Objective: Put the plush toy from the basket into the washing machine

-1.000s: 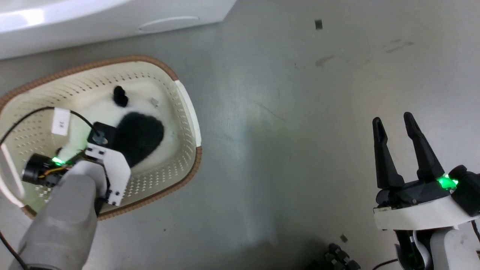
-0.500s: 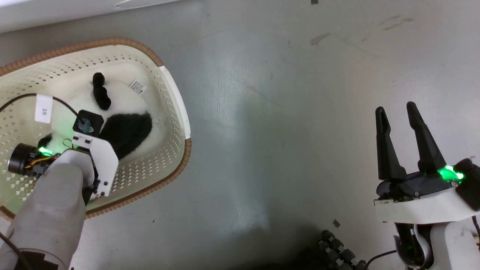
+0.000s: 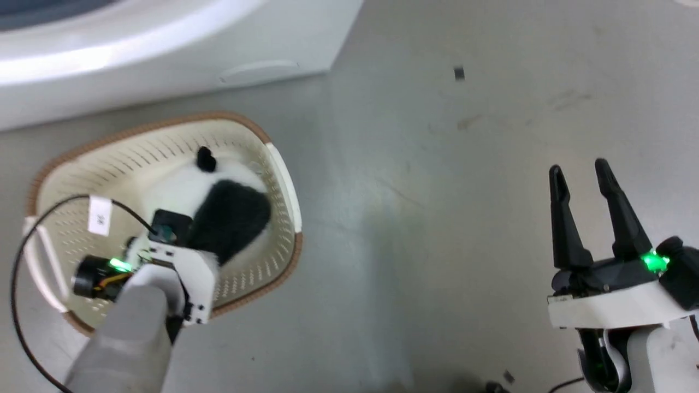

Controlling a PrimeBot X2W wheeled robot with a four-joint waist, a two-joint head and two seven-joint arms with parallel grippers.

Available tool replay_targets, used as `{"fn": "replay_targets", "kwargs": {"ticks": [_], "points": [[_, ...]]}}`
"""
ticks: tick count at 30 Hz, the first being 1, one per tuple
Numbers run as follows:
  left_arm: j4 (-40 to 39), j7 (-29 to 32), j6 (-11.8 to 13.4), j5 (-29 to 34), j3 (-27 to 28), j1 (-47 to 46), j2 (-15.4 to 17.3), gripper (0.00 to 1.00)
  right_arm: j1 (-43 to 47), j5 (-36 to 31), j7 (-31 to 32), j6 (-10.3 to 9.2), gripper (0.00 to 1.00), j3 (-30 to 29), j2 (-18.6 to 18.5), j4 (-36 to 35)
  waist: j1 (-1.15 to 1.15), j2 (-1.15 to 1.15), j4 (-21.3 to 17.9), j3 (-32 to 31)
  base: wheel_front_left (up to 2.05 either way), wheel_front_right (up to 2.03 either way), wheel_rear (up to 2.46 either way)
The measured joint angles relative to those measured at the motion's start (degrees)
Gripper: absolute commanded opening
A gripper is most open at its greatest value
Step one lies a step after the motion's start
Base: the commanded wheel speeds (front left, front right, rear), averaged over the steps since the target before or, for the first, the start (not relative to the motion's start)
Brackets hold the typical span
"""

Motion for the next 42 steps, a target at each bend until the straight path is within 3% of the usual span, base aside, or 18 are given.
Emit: {"fn": "replay_targets", "kwargs": {"ticks": [11,25,34,42], "points": [[-5.1,-5.5,-0.1,-2.8,1.5,7.2,-3.6,0.00,3.9,-2.9,0.0,0.00,1.00,-1.6,0.0,1.6,0.00,0.00,4.1,-11.8,0.00,0.00,0.00],[-36.0,-5.7,3.4,-0.9,7.1,24.8,-3.9,0.00,7.9,-4.5,0.0,0.00,1.00,-2.1,0.0,2.3,-0.01,0.00,9.6,-23.5,0.00,0.00,0.00],[-51.2,-5.7,3.9,1.8,11.2,30.4,-3.7,0.00,8.8,-4.7,0.0,0.00,1.00,-1.9,0.0,2.3,-0.01,0.00,10.4,-26.1,0.00,0.00,0.00],[-62.9,-5.7,3.8,4.3,16.1,30.3,-0.4,0.00,8.7,-4.5,0.0,0.00,1.00,-1.9,0.0,1.1,-0.01,0.00,9.1,-24.0,0.00,0.00,0.00]]}}
